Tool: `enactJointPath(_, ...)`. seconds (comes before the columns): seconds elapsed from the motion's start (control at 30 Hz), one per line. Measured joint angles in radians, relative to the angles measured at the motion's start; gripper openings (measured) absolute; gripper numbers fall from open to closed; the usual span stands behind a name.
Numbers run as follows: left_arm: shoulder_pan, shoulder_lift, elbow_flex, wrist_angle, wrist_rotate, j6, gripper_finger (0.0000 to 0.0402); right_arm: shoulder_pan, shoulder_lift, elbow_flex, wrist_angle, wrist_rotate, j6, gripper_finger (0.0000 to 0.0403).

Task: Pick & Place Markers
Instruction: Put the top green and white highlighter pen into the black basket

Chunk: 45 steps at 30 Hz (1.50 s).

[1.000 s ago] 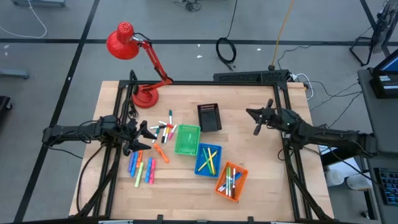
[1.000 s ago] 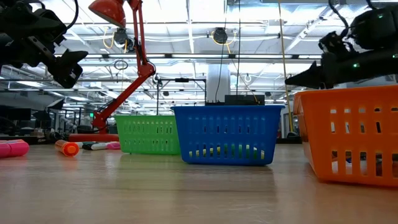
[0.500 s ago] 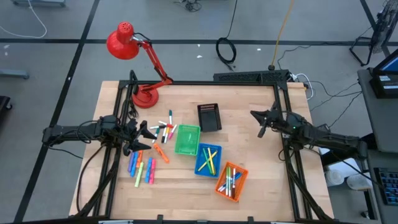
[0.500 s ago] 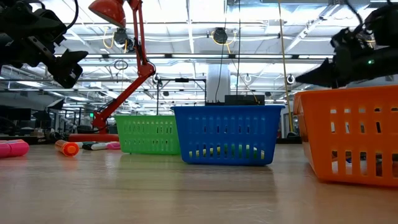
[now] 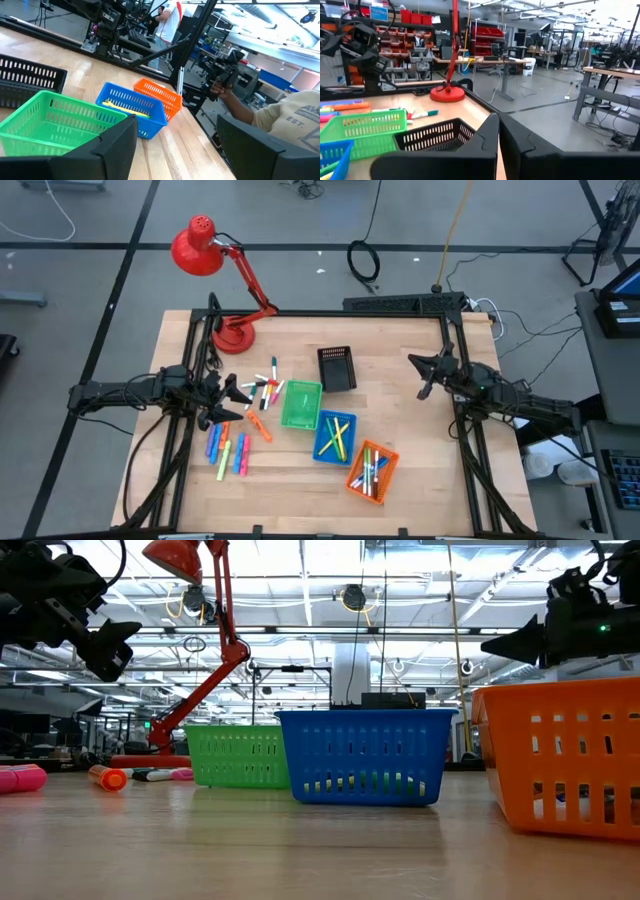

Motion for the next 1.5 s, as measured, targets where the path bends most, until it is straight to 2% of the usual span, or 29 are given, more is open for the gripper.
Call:
enactJointPath(0.43, 0.0, 0.0, 0.0, 0.021, -0.002, 0.003, 0.0274, 0.0, 0.005, 0.0, 0.016, 0.0, 0.07, 0.0)
enactJointPath(0.63, 0.0, 0.0, 0.0, 0.101, -0.121, 0.017, 0.0274, 0.0, 0.005, 0.0, 0.018, 0.0, 0.06, 0.0)
enactJointPath(0.77, 0.0, 0.0, 0.0, 0.097, -0.14, 0.077, 0.0274, 0.0, 0.005, 0.0, 0.019, 0.0, 0.058, 0.0)
enactJointPath(0.93, 0.0, 0.0, 0.0, 0.093, -0.328, 0.027, 0.0274, 0.0, 0.005, 0.0, 0.02, 0.0, 0.058, 0.0)
enactJointPath(1.07, 0.001, 0.025, 0.029, -0.032, -0.501, -0.021, 0.0273, 0.0, 0.005, 0.0, 0.02, -0.001, 0.058, 0.0)
enactJointPath(1.27, 0.042, 0.197, 0.149, -0.219, -0.676, -0.208, 0.0273, 0.0, 0.005, 0.0, 0.02, -0.001, 0.058, 0.0)
enactJointPath(1.5, 0.13, 0.579, 0.288, -0.25, -0.672, -0.33, 0.0273, 0.0, 0.005, 0.0, 0.02, -0.001, 0.058, 0.0)
